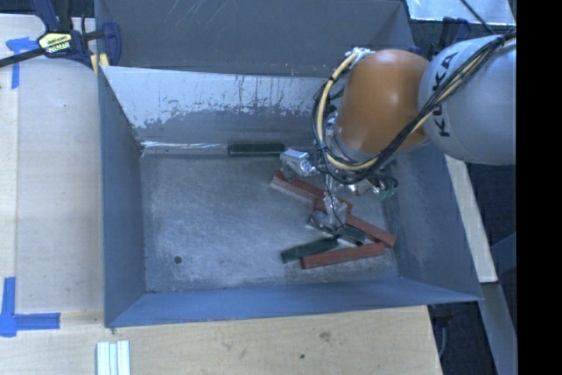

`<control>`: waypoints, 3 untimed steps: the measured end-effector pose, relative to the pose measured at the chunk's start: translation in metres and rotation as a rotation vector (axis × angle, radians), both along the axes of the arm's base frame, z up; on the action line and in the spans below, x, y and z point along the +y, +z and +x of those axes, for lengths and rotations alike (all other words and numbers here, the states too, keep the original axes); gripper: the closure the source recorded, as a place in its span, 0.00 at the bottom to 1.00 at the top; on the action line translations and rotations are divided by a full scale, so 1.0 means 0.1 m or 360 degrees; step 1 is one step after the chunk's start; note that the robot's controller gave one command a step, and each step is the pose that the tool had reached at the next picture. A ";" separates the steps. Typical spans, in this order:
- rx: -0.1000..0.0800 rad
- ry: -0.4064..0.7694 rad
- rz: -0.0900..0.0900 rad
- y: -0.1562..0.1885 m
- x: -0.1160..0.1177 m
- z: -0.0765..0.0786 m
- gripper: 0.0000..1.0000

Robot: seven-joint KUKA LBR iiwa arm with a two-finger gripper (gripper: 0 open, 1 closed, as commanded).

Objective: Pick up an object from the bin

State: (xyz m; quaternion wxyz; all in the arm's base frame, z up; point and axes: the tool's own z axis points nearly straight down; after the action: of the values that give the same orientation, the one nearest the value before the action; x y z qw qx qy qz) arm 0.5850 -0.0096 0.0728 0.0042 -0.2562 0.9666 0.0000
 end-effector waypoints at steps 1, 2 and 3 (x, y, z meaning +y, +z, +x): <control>-0.0009 0.0001 0.0001 0.06 0.01 0.03 1.00; 0.0002 -0.0002 0.0000 0.00 0.00 0.00 0.00; -0.0016 -0.0003 0.0003 0.02 0.00 0.02 1.00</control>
Offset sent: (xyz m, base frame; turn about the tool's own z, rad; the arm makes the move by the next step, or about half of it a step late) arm 0.0000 0.0000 0.0000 0.0000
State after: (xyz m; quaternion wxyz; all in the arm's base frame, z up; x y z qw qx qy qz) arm 0.5872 -0.0092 0.0748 0.0093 -0.2554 0.9668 -0.0005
